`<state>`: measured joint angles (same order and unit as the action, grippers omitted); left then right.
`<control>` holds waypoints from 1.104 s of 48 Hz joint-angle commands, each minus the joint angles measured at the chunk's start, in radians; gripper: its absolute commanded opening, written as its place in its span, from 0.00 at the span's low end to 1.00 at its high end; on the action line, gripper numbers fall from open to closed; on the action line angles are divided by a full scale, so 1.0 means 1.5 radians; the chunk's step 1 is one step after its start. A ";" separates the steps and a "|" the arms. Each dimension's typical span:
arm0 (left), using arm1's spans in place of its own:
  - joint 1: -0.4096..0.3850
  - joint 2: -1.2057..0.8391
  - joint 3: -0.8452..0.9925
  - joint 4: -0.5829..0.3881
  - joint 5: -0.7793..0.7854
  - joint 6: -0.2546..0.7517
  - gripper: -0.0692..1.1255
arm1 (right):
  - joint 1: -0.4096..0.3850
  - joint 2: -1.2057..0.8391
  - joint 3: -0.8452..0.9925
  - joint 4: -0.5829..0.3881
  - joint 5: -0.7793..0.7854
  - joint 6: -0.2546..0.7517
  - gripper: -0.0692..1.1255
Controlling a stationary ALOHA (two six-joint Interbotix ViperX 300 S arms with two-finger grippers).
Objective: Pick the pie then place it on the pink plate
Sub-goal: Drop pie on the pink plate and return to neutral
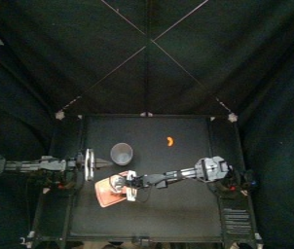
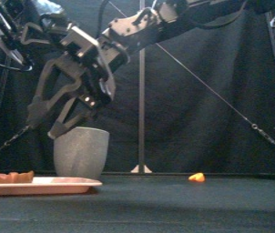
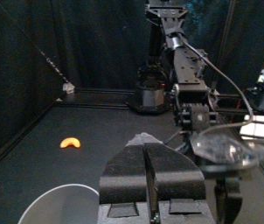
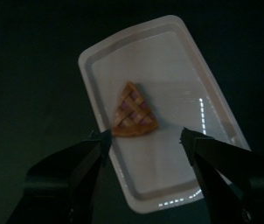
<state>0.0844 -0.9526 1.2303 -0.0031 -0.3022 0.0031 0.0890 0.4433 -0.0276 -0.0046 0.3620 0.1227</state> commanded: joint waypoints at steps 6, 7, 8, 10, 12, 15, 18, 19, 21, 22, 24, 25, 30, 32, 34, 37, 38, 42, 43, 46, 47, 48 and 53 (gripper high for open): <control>0.002 0.002 -0.009 0.002 -0.006 0.002 0.05 | 0.007 -0.156 0.172 0.007 -0.124 -0.001 0.87; 0.003 0.002 -0.009 0.002 -0.006 0.002 0.05 | 0.007 -0.168 0.189 0.007 -0.136 -0.001 0.87; 0.002 0.002 -0.009 0.002 -0.006 0.001 0.05 | 0.007 -0.180 0.207 0.007 -0.149 -0.001 0.87; 0.002 0.002 -0.010 0.002 -0.006 0.002 0.05 | 0.005 -0.205 0.237 0.009 -0.169 0.000 0.87; 0.003 0.002 -0.010 0.002 -0.007 0.002 0.05 | 0.004 -0.229 0.268 0.012 -0.187 -0.001 0.87; 0.004 0.002 -0.010 0.002 -0.006 0.001 0.05 | 0.003 -0.263 0.311 0.010 -0.206 -0.002 0.87; 0.005 0.002 -0.009 0.001 -0.006 0.002 0.05 | 0.002 -0.299 0.354 0.012 -0.212 -0.002 0.87; 0.005 0.002 -0.009 0.001 -0.006 0.002 0.05 | 0.000 -0.308 0.365 0.014 -0.211 -0.001 0.87; 0.004 0.002 -0.009 0.001 -0.006 0.001 0.05 | -0.004 -0.325 0.389 0.016 -0.211 -0.001 0.87; 0.005 0.002 -0.009 0.001 -0.006 0.002 0.05 | -0.006 -0.334 0.400 0.017 -0.212 -0.001 0.87; 0.005 0.002 -0.008 0.001 -0.006 0.002 0.05 | -0.013 -0.354 0.425 0.022 -0.211 0.000 0.87; 0.005 0.002 -0.008 0.001 -0.007 0.002 0.05 | -0.015 -0.360 0.435 0.027 -0.213 0.000 0.87; 0.005 0.003 -0.007 0.001 -0.006 0.002 0.05 | -0.029 -0.394 0.471 0.047 -0.220 -0.002 0.87; 0.005 0.002 -0.006 0.001 -0.006 0.002 0.05 | -0.034 -0.410 0.485 0.048 -0.226 -0.002 0.87; 0.005 0.002 -0.004 0.001 -0.006 0.002 0.05 | -0.039 -0.430 0.496 0.047 -0.230 -0.003 0.87; 0.005 0.002 -0.001 0.001 -0.006 0.002 0.05 | -0.048 -0.459 0.518 0.047 -0.237 -0.002 0.87; 0.005 0.002 0.000 0.001 -0.006 0.001 0.05 | -0.052 -0.469 0.526 0.047 -0.239 -0.002 0.87; 0.005 0.002 0.003 0.001 -0.006 0.001 0.05 | -0.072 -0.524 0.565 0.048 -0.243 -0.002 0.87; 0.005 0.002 0.004 0.001 -0.006 0.001 0.05 | -0.077 -0.536 0.575 0.048 -0.244 -0.002 0.87; 0.005 0.002 0.005 0.001 -0.006 0.002 0.05 | -0.094 -0.575 0.604 0.047 -0.245 -0.003 0.87; 0.005 0.002 0.005 0.001 -0.006 0.001 0.05 | -0.098 -0.588 0.615 0.047 -0.245 -0.002 0.87; 0.005 0.002 0.005 0.001 -0.007 0.002 0.05 | -0.101 -0.599 0.626 0.048 -0.245 -0.002 0.87; 0.005 0.002 0.005 0.002 -0.006 0.002 0.05 | -0.107 -0.657 0.674 0.047 -0.256 -0.002 0.87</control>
<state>0.0905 -0.9526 1.2517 -0.0015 -0.3037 0.0046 -0.0675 -0.4740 0.9495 0.0660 -0.0031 0.1212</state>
